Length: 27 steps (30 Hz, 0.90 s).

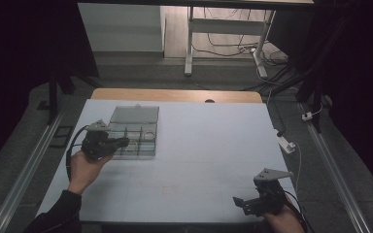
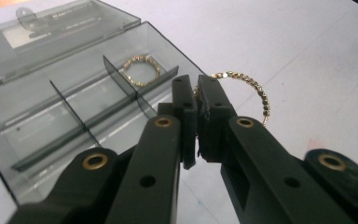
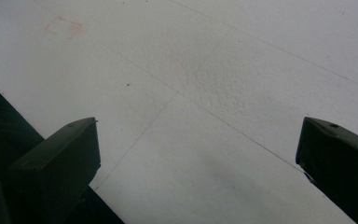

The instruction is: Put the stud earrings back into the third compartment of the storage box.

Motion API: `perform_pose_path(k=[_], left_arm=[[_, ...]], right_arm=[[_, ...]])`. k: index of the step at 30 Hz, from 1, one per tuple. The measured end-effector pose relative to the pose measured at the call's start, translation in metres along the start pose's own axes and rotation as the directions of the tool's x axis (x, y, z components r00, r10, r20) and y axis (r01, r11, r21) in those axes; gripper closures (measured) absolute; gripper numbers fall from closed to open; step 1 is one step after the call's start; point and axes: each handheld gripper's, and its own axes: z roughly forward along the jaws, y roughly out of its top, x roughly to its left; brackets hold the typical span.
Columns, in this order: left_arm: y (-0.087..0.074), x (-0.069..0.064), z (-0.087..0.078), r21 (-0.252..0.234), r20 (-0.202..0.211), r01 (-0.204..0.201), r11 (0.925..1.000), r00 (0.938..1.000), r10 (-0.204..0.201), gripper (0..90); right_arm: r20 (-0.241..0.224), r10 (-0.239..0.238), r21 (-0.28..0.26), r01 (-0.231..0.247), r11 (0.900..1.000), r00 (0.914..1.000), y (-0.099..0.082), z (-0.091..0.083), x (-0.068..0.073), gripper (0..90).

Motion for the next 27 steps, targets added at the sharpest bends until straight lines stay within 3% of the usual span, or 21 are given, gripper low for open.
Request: perform_pose_path(k=[11, 27], left_arm=[[0.021, 0.006, 0.032, 0.022, -0.030, -0.034, 0.9992, 0.9990, 0.035, 86.4], [0.038, 0.026, 0.062, 0.039, -0.094, -0.035, 0.9986, 0.9948, 0.039, 86.5]], right_arm=[[-0.002, 0.000, -0.001, 0.000, 1.0000, 1.0000, 0.000, 0.000, 0.000, 0.2], [-0.005, -0.001, -0.001, 0.001, 1.0000, 1.0000, 0.000, 0.000, 0.000, 0.2]])
